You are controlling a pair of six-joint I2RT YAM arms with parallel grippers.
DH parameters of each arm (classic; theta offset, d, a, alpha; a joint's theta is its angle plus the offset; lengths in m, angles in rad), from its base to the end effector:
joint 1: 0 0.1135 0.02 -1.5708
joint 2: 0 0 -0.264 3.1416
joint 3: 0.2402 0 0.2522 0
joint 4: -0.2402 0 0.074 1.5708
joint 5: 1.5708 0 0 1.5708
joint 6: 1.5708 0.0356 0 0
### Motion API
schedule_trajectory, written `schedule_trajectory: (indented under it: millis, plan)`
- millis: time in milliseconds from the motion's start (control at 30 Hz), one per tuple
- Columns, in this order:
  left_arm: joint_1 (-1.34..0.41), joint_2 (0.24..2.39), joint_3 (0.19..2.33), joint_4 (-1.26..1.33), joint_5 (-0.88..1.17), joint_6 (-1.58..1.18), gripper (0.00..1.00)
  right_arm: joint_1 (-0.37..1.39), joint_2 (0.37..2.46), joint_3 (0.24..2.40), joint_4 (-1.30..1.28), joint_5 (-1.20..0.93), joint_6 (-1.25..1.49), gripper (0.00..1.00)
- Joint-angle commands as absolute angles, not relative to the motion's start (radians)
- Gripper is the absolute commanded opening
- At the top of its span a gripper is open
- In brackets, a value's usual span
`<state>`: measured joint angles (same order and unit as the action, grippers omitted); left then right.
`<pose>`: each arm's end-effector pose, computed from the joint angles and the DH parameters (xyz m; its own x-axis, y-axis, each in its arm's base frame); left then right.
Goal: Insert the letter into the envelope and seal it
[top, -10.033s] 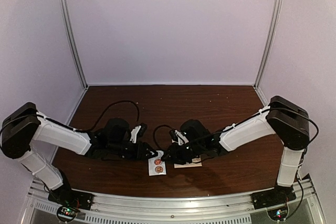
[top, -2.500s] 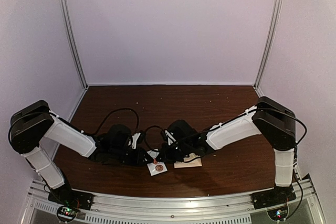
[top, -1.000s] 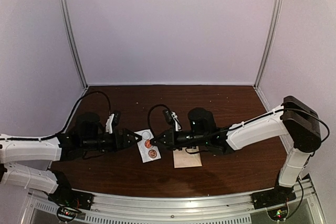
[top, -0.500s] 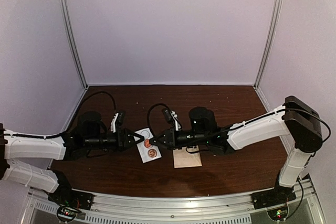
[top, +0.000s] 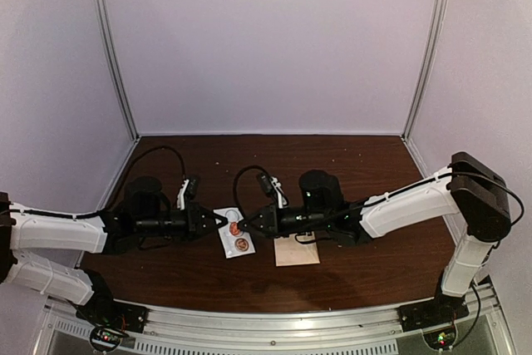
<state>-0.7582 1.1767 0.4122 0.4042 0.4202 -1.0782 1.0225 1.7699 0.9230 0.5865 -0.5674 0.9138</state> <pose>0.1618 -0.1732 0.1935 -0.9184 -0.2382 -0.3158 0.2024 0.4030 -0.8925 0.1817 0.3342 0.2017 -0.8662 -0.1371 -0.4806 -0.4986 0.1718 0.8496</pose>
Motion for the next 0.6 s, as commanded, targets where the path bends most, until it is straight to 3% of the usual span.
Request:
schedule_trajectory:
  millis: [0,400,567]
  plan:
    - [-0.750,1.178,0.395,0.456,0.422,-1.079,0.00,1.019,1.713,0.907,0.591,-0.540,0.896,0.00]
    - [-0.745,1.168,0.379,0.439,0.403,-1.070,0.00,1.019,1.688,0.893,0.583,-0.514,0.893,0.00]
    - [-0.720,1.228,0.356,0.428,0.380,-1.013,0.00,1.002,1.619,0.898,0.470,-0.450,0.835,0.00]
